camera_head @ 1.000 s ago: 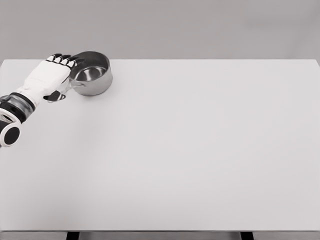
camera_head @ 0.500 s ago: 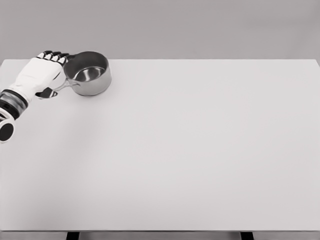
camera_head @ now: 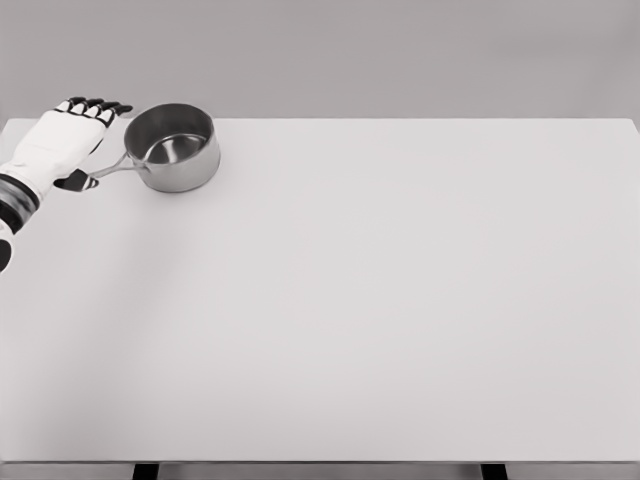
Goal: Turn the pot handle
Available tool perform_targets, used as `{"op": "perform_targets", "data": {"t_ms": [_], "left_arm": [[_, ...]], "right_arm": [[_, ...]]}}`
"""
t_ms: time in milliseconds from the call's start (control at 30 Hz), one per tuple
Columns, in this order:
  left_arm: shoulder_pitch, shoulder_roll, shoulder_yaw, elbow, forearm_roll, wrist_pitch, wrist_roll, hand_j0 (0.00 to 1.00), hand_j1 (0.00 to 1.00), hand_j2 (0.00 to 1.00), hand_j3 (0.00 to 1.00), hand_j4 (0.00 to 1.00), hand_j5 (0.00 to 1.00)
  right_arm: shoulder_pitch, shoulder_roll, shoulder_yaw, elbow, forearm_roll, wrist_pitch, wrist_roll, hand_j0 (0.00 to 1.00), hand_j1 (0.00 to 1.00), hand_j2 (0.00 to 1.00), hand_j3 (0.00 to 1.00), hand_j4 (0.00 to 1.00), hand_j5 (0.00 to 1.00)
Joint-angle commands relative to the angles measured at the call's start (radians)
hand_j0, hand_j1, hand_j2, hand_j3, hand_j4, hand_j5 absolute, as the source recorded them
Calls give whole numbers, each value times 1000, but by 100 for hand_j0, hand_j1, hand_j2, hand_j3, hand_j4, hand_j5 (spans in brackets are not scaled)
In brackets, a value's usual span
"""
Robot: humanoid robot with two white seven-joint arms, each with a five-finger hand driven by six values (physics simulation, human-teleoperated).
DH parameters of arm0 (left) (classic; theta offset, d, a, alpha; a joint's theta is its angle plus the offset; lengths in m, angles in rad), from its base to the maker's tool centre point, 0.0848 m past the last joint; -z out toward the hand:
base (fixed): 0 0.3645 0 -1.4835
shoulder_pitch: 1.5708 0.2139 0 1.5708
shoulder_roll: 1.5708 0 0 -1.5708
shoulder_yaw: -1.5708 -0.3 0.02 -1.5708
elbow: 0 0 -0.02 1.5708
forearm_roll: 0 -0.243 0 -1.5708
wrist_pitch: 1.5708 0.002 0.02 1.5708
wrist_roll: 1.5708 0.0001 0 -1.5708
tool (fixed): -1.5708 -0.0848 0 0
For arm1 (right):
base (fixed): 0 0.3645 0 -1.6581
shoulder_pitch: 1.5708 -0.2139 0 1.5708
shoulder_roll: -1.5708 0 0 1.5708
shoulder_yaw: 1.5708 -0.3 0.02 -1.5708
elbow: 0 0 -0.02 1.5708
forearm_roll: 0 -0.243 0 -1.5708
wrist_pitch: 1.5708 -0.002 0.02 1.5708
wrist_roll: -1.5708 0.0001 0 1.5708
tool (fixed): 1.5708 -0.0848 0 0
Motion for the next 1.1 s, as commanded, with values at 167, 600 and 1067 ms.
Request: {"op": "perform_targets", "data": {"t_ms": [167,600,1067], "left_arm": [[-5,-5,5,28,-2,-4,5,100,100,100,100,100,100],[-8,-17,26,77,-2,-5,8,100,100,100,100,100,100],[-20,-44,37,134,3,-10,10,100,100,100,100,100,100]], "right_arm": [[0,0,0,-1,0,0,0,100,100,100,100,100,100],[0,0,0,-1,0,0,0,100,100,100,100,100,100],[0,0,0,1,0,0,0,100,100,100,100,100,100]]}}
